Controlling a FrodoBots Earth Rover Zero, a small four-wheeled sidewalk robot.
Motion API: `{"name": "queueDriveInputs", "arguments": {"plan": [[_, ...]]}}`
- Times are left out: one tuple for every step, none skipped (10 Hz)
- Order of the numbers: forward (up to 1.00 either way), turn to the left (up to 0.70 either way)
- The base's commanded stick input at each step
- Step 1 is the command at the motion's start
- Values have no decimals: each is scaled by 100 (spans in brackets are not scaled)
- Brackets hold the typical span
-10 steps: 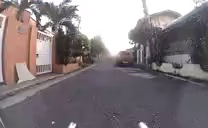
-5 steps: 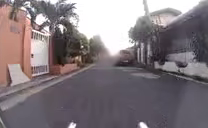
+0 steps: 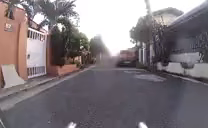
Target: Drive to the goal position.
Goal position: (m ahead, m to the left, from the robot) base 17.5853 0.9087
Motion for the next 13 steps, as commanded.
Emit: {"name": "queueDriveInputs", "arguments": {"plan": [[70, 0], [70, 0], [70, 0], [70, 0], [70, 0], [70, 0], [70, 0], [70, 0], [70, 0], [70, 0], [70, 0], [70, 0], [70, 0]]}}
